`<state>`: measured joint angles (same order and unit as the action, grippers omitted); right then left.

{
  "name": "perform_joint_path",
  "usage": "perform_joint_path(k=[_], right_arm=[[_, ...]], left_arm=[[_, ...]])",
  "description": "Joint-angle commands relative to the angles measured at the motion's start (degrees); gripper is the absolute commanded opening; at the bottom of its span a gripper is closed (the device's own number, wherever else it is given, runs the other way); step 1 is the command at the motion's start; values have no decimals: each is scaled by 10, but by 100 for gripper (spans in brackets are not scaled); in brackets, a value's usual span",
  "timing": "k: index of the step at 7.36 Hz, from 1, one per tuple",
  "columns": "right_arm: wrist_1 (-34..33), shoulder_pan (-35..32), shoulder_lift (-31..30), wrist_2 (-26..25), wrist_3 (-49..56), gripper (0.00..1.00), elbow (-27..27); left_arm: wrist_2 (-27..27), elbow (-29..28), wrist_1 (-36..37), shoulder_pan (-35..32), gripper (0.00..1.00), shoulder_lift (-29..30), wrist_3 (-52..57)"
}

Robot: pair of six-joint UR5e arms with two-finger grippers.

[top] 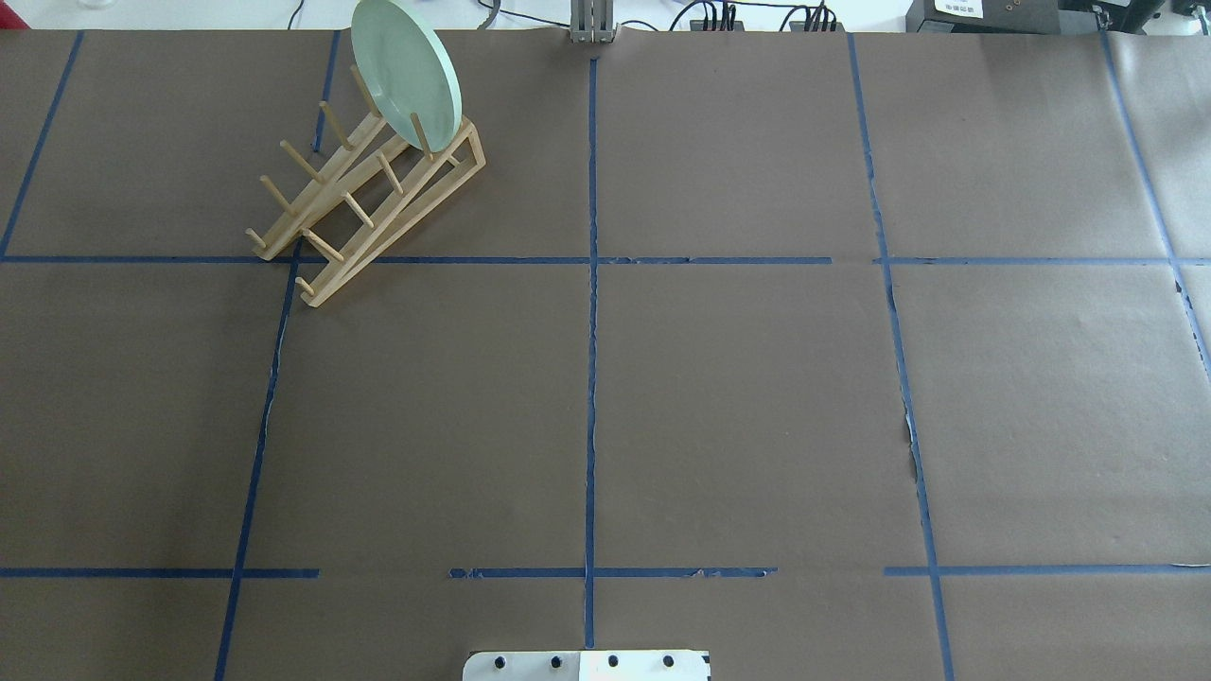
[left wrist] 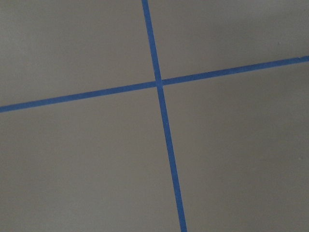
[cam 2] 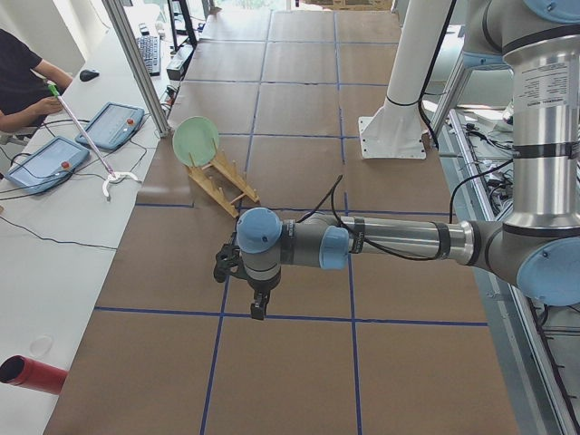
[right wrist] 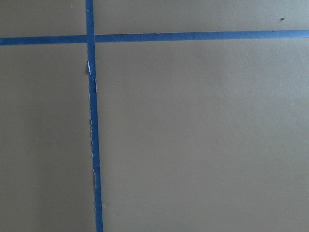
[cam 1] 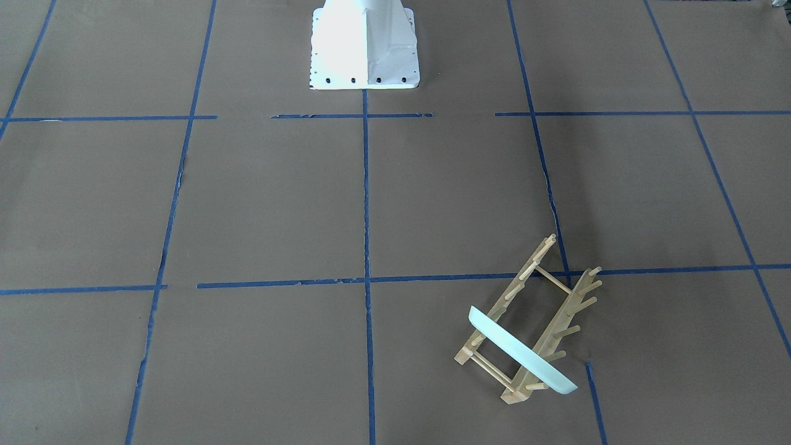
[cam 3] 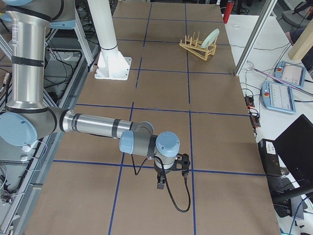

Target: Place plate on rack

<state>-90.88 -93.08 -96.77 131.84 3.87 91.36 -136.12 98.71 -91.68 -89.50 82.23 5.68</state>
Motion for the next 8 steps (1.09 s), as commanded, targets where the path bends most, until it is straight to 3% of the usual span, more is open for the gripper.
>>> perform_joint_path(k=[1,8], right_arm=[[0,0,0,0,0,100,0],[0,0,0,0,0,100,0]], left_arm=[[-16,1,-3,-1,100,-15,2],[-16,14,4,-5,100,-2,4]])
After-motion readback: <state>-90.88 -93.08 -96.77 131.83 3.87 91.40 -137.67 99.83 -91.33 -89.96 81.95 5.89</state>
